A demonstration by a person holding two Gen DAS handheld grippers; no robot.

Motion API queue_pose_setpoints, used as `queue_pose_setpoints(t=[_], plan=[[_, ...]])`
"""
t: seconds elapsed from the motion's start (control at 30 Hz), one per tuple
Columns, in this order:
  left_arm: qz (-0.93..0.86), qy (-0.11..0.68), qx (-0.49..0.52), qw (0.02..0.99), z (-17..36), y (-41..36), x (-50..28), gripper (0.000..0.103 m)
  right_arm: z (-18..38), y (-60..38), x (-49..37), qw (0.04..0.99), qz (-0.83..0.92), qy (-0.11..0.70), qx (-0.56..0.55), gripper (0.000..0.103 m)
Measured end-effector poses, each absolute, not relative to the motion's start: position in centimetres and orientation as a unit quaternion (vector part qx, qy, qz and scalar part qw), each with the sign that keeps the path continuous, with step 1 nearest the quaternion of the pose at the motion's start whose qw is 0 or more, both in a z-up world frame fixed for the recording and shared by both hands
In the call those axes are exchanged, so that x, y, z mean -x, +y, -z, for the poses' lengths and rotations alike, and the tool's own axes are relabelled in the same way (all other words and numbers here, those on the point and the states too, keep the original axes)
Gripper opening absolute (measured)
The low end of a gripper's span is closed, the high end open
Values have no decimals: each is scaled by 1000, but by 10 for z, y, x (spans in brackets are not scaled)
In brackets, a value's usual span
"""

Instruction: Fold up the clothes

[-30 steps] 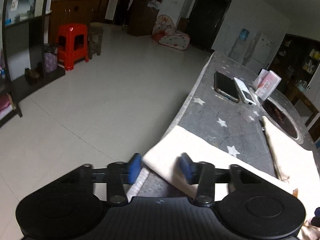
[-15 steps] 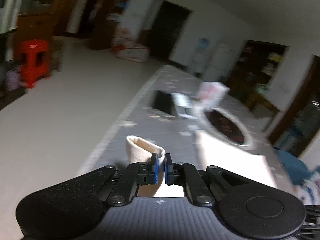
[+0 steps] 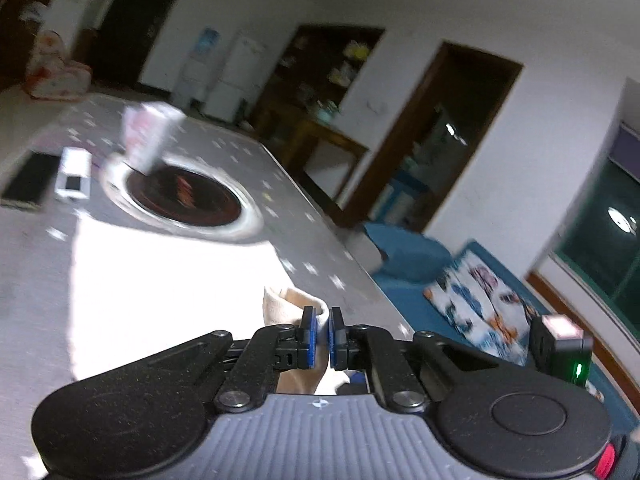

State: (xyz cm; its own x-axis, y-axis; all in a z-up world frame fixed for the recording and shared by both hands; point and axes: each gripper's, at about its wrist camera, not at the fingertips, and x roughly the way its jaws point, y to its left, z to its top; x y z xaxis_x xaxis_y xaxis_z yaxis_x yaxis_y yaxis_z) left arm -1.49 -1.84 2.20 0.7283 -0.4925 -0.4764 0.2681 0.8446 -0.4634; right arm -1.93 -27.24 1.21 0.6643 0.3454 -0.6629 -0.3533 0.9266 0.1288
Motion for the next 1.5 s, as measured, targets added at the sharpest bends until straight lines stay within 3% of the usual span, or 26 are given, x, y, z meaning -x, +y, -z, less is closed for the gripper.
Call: queue_pose_setpoints(t=[0.07, 0.27, 0.37, 0.4, 0.73, 0.97, 1.2, 1.5], plan=[[241, 311, 180, 902, -19, -40, 10, 7, -9, -280, 17, 912, -183, 367, -1, 17], [272, 345, 148, 886, 2, -56, 17, 23, -4, -291, 15, 912, -168, 374, -13, 17], [273, 341, 142, 888, 3, -39, 26, 41, -5, -290, 12, 910, -175, 375, -23, 17], [268, 339, 141, 891, 3, -32, 27, 43, -5, -288, 10, 910, -179, 373, -22, 17], [167, 348, 144, 911, 12, 42, 32, 43, 12, -259, -5, 898, -199, 392, -2, 21], [161, 381, 136, 900, 27, 50, 35, 42, 16, -257, -7, 896, -197, 398, 6, 21], [177, 353, 162, 904, 9, 49, 13, 42, 15, -255, -8, 899, -191, 395, 14, 22], [163, 373, 161, 899, 26, 48, -11, 42, 16, -250, -3, 898, -197, 392, 35, 22]])
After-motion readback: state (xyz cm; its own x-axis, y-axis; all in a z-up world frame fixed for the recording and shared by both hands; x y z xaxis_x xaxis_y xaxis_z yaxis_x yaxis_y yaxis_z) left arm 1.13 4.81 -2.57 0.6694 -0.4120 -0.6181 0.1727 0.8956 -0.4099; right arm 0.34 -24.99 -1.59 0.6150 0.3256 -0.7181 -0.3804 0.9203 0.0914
